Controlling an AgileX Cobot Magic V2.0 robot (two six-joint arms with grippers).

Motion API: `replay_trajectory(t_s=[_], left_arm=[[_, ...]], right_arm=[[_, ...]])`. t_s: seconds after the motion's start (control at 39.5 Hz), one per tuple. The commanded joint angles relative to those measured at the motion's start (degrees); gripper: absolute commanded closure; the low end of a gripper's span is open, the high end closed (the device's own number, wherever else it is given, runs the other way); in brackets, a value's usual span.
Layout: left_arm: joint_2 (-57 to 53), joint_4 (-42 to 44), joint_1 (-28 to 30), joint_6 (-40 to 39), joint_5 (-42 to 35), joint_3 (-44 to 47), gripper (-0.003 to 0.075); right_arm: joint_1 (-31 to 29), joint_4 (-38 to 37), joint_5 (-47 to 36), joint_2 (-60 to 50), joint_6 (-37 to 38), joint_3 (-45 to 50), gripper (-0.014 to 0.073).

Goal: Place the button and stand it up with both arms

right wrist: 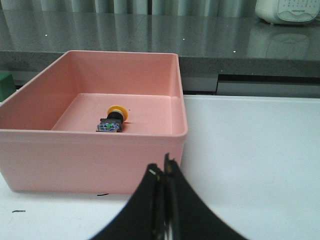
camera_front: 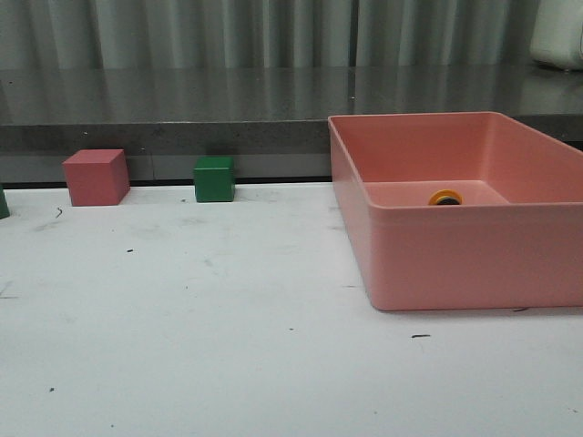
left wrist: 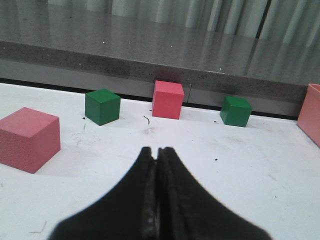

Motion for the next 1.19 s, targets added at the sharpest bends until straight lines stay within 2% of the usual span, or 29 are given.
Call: replay_trajectory(t_s=[0.0,0.23,0.38,0.43,0.48,0.58,0.71,0.89,1.01,1.16], left_arm=[[-1.33,-0.54,0.06,-0.50,-4.94,0.89,0.0740],[-1.33,-0.54,0.06,-0.50,-10.89,0.89,0.0740],[-1.33,-0.54,0.06,-0.50,-21.96,0.24,0.0740],[-1.33,-0.54,0.06,-0.50,-22.92,-0.90,0.0740],[-1.22,-0.54,0.06,-0.50,-22.53,-2.59,0.0740],[0.14,0.01,0.06,-0.50,-20.06,-7.21,0.0740],[5.54,0.50,0.06,-0.50,-14.54,-13.65,0.0740],[16.88,5.19,0.06,-0.50,-4.30,-21.94,0.0740],[23.58,5.08,0.06,-0.50,-3.89,-24.63,0.0740],[26.54,4.82,0.06,-0.50,-5.72,-24.75,0.0740]], right_arm=[[-0.48,-0.14,-5.41,-1.03,-0.33,-0.21,0.0663],[-0.48,-0.14,-11.10,-1.03,-0.33,-0.21,0.0663],[-0.48,-0.14,-17.34,-1.03,0.32,-1.47,0.0663],[-0.48,-0.14,-17.10,-1.03,0.32,-3.18,0.0663],[-0.48,-0.14,-15.55,-0.97,0.37,-5.42,0.0663],[-0.48,-0.14,-6.60,0.76,0.37,-11.84,0.0661],[-0.48,-0.14,1.31,7.30,0.37,-19.61,0.0661],[-0.42,4.60,3.08,18.38,0.37,-26.65,0.0661],[-0.42,4.89,3.01,24.58,0.37,-28.86,0.0661],[-0.42,4.89,2.84,27.91,0.37,-29.11,0.0661]])
